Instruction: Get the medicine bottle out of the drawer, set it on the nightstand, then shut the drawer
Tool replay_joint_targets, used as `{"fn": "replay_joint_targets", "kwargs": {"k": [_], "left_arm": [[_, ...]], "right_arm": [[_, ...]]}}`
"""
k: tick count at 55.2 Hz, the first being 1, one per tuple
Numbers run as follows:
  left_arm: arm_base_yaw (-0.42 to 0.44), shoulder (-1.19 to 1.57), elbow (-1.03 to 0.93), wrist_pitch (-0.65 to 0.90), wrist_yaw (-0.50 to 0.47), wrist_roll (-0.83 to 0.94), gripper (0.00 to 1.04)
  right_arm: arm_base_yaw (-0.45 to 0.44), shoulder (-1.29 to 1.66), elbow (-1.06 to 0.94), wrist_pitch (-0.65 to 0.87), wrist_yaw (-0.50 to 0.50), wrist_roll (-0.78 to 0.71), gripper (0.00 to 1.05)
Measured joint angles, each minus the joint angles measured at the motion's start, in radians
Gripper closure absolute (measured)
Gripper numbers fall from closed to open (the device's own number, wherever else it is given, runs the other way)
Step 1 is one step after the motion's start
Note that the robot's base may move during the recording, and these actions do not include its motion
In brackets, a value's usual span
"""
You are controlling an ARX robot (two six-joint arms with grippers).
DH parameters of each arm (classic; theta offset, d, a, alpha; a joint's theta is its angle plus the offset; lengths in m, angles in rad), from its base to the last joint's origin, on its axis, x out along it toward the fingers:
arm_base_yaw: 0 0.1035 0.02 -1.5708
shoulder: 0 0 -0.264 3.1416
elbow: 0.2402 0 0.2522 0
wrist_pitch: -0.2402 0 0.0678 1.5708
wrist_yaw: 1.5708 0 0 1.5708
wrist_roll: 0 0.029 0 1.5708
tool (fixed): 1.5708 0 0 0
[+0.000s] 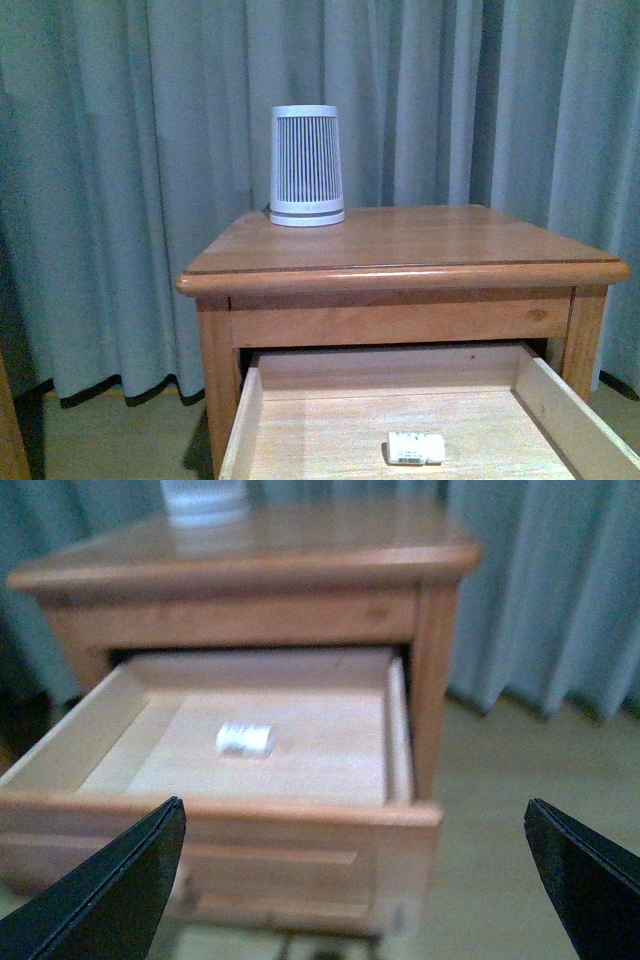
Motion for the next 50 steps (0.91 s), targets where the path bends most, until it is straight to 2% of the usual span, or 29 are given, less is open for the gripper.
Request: {"fn": "replay_joint_targets", "kwargs": {"k": [8, 12, 18, 26, 36, 44, 50], "left_arm": [[0.0, 0.0, 0.0, 0.0, 0.0, 0.0, 0.38], [0.0, 0.0, 0.0, 0.0, 0.0, 0.0, 0.24], [0.0, 0.0, 0.0, 0.0, 0.0, 0.0, 0.06], [0.0, 0.0, 0.0, 0.0, 0.0, 0.002, 0.07], [0.0, 0.0, 0.0, 0.0, 0.0, 0.002, 0.07], [0.0, 0.0, 0.0, 0.0, 0.0, 0.002, 0.07], [0.0, 0.0, 0.0, 0.0, 0.0, 0.002, 0.07]], "right_arm": [[-0.097, 0.139, 0.208, -0.063, -0.129, 0.002, 0.0], [-0.063, 0.235, 0.319, -0.002, -0.077, -0.031, 0.0], [0.08, 0.52, 0.48, 0.182, 0.067, -0.101, 0.0], [0.223, 0.954, 0.651, 0.342, 0.219, -0.138, 0.0], [0.36, 1.353, 0.798, 0.41, 0.351, -0.148, 0.0], [0.432, 1.595, 0.88, 0.421, 0.456, -0.147, 0.0], [0.446, 1.721, 0.918, 0.439, 0.488, -0.164, 0.0]]}}
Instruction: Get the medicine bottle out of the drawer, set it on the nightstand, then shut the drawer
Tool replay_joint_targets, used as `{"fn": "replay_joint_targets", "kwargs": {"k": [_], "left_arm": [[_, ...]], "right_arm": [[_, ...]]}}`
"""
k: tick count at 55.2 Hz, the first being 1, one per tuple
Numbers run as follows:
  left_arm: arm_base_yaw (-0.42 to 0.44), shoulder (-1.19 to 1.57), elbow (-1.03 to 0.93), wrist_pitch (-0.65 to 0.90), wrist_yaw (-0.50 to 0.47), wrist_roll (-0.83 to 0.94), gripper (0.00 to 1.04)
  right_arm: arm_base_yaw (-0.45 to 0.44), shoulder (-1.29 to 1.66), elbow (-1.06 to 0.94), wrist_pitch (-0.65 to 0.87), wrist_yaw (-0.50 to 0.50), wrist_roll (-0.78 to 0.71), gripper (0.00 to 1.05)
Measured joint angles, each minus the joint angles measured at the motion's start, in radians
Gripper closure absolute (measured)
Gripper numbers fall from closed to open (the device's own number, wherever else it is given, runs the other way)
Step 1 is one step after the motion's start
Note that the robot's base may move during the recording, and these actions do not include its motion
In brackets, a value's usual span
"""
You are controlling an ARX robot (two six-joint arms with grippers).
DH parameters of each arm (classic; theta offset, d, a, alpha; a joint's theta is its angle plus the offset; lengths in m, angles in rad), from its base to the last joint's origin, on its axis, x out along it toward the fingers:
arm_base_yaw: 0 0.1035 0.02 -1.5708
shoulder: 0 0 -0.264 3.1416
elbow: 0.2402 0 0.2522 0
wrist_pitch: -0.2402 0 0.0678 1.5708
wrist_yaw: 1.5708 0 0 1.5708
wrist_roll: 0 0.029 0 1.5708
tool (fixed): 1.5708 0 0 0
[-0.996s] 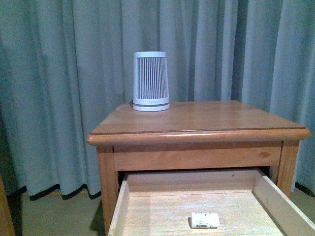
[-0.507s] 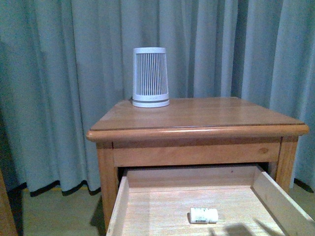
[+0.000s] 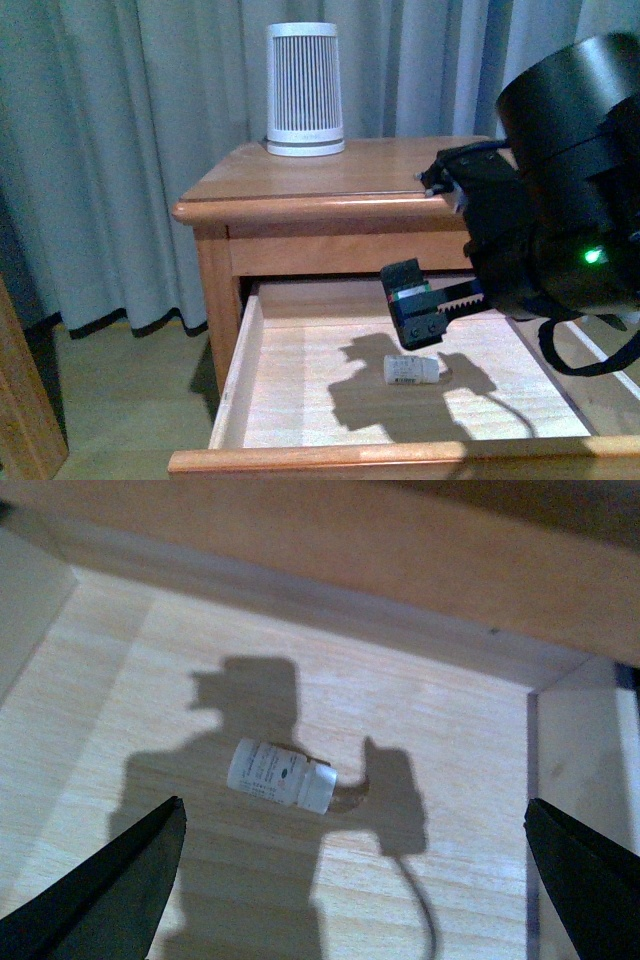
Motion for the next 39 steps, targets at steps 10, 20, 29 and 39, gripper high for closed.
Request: {"fn": "replay_joint_targets", "kwargs": {"k": [10, 20, 29, 39], "left_arm": [[0.0, 0.0, 0.0, 0.0, 0.0, 0.0, 0.07], [0.0, 0.0, 0.0, 0.0, 0.0, 0.0, 0.07], [0.0, 0.0, 0.0, 0.0, 0.0, 0.0, 0.07], [0.0, 0.0, 0.0, 0.0, 0.0, 0.0, 0.07]], "right_arm": [[0.005, 0.113, 0.068, -0.009, -0.03, -0.035, 0.0], [0.003, 0.165, 0.161, -0.09, -0.122, -0.141, 0.0], [-0.024, 0.204, 0.282, -0.237, -0.185, -0.288, 0.0], [-0.083, 0.251, 0.404, -0.348, -0.232, -0.388, 0.0]]}}
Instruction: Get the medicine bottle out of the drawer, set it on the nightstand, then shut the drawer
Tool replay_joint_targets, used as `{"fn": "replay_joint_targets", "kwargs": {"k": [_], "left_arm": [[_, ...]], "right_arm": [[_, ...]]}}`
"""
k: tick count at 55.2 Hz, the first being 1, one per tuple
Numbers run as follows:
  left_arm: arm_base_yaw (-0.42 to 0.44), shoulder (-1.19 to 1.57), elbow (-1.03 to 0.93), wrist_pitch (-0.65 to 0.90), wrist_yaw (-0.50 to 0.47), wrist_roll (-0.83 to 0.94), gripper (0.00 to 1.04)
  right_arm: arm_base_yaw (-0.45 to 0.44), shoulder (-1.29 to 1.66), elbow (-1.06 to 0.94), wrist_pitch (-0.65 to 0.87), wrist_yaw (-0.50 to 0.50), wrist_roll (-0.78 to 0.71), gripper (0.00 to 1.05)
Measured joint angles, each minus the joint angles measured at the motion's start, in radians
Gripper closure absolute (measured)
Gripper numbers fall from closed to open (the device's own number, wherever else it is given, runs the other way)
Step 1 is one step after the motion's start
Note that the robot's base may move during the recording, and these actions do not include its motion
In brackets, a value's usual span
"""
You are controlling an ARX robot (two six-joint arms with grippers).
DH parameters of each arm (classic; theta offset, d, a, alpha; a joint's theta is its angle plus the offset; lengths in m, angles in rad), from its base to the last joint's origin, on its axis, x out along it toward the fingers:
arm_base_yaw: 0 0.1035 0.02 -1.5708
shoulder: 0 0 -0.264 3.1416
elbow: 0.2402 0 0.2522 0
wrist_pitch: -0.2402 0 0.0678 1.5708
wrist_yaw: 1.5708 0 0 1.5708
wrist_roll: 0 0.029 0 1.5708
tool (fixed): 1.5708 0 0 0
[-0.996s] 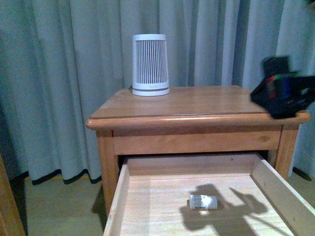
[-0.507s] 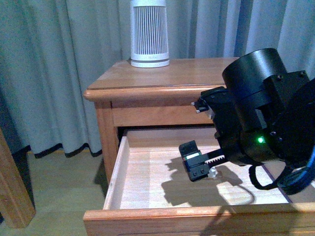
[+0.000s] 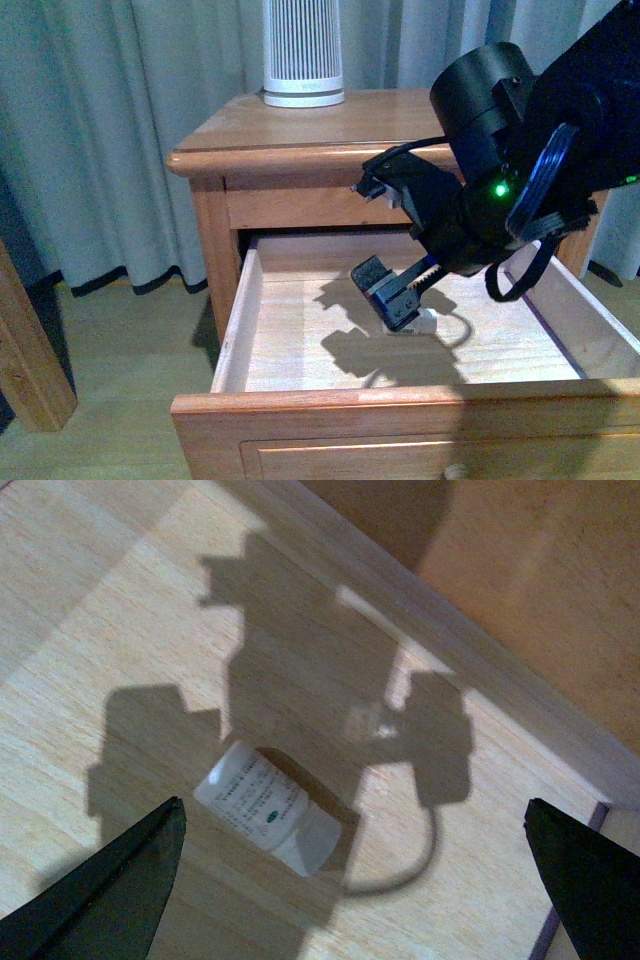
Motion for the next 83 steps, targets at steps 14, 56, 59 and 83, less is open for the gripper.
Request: {"fn": "replay_joint_targets", "kwargs": {"k": [14, 56, 59, 83], "left_arm": [[0.0, 0.0, 0.0, 0.0, 0.0, 0.0, 0.07], [0.0, 0.0, 0.0, 0.0, 0.0, 0.0, 0.07], [0.0, 0.0, 0.0, 0.0, 0.0, 0.0, 0.07], [0.0, 0.0, 0.0, 0.0, 0.0, 0.0, 0.07]], "right_arm": [[-0.019, 0.048, 0.015, -0.02, -0.06, -0.02, 0.0], [-0.036, 0.138, 0.006, 0.041, -0.157, -0.008, 0.05], [-0.032, 0.139, 0.006, 0.043, -0.157, -0.003, 0.13], [-0.033, 0.145, 0.006, 0.045, -0.142, 0.017, 0.75]]}}
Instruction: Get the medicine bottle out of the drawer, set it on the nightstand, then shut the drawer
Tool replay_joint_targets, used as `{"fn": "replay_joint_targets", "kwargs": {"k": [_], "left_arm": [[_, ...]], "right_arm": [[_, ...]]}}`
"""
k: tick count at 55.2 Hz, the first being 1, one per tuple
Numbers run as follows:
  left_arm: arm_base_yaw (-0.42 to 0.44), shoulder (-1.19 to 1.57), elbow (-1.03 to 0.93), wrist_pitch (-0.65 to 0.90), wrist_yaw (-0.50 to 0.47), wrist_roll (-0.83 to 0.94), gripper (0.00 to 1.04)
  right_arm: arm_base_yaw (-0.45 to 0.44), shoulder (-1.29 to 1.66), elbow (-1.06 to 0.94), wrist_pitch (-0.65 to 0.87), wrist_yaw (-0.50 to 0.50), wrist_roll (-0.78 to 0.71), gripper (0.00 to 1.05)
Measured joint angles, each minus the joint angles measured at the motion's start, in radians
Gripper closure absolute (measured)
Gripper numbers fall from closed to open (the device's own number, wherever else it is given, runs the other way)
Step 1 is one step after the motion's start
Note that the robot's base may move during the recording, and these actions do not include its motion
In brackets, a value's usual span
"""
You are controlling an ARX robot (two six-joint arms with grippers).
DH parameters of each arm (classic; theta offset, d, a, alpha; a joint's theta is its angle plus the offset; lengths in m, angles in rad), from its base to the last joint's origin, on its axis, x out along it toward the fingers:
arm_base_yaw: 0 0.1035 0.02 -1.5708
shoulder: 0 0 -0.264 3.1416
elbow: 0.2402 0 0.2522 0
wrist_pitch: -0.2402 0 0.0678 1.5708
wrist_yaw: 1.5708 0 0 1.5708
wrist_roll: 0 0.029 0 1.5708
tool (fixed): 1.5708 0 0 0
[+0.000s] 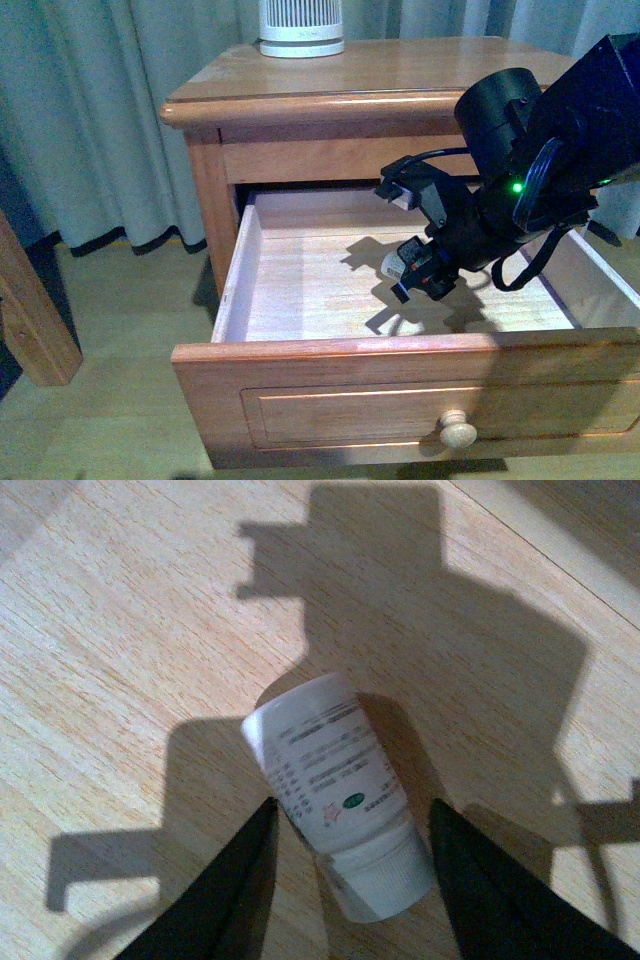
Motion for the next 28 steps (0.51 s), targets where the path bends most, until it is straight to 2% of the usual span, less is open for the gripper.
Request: {"fn": "replay_joint_targets", "kwargs": {"k": [13, 28], "left_arm": [[0.0, 0.0, 0.0, 0.0, 0.0, 0.0, 0.07], [0.0, 0.0, 0.0, 0.0, 0.0, 0.0, 0.07]], "right_arm": [[0.002, -0.02, -0.042, 0.037, -0.003, 0.032, 0.78], [0.018, -0.208, -0.215, 0.101, -0.012, 0.103, 0.78]]}}
